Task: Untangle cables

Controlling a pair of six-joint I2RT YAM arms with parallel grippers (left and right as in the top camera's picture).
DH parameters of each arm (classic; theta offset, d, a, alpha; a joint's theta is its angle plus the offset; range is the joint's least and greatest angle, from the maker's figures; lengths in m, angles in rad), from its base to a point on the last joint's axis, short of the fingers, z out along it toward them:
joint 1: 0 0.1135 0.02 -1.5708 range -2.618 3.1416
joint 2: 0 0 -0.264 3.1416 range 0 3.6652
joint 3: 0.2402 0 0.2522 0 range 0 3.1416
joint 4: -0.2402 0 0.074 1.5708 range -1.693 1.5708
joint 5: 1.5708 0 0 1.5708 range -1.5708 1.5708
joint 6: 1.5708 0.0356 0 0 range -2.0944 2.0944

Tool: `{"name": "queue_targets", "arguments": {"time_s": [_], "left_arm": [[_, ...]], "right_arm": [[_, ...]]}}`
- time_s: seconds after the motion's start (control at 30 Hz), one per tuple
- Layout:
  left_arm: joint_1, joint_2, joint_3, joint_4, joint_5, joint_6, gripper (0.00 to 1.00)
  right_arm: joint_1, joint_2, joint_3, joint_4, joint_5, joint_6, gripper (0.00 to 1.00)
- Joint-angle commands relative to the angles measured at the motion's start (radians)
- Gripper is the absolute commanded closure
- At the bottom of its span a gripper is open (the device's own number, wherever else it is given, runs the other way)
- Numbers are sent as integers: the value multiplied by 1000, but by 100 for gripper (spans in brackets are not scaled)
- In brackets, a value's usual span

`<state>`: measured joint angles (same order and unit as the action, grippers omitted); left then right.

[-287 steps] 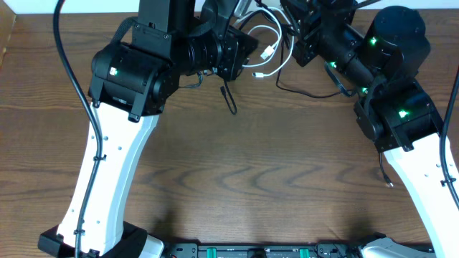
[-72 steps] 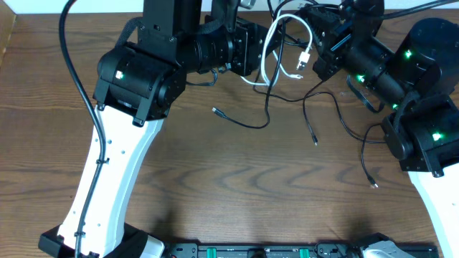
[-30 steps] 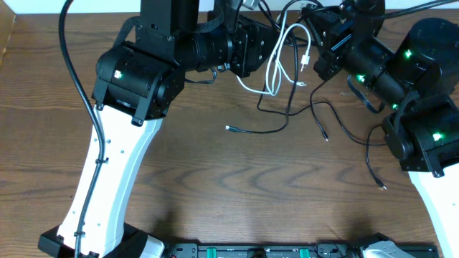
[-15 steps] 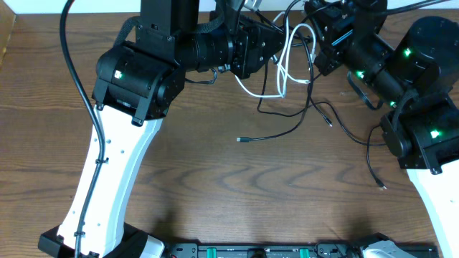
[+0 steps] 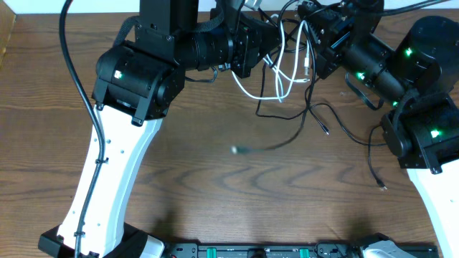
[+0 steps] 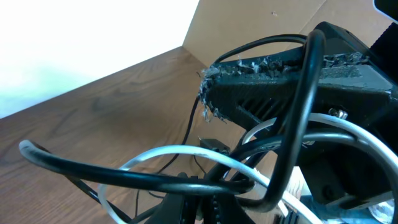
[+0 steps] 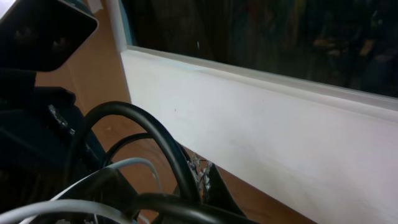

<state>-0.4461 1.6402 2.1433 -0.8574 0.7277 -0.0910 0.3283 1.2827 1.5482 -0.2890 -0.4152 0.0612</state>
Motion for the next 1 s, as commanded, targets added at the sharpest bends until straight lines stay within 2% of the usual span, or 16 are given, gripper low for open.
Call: {"name": "queue_targets", "arguments": {"time_s": [0.0, 0.37, 0.53, 0.77, 0.97], "left_arm": [[-4, -2, 19, 4, 15, 12, 92], [46, -2, 19, -39, -25, 13, 92], [100, -8, 19, -66, -25, 18, 93], [250, -55, 19, -125, -25, 39, 92], [329, -103, 19, -148, -24, 53, 92]], "right_arm": [[-1, 2, 8, 5, -26, 19, 99], [-31, 2, 8, -100, 219, -116, 99], [-85, 2, 8, -134, 230, -150, 99], [-159, 2, 8, -165, 230, -153, 99], [-167, 2, 8, -172, 215, -152, 99]]}}
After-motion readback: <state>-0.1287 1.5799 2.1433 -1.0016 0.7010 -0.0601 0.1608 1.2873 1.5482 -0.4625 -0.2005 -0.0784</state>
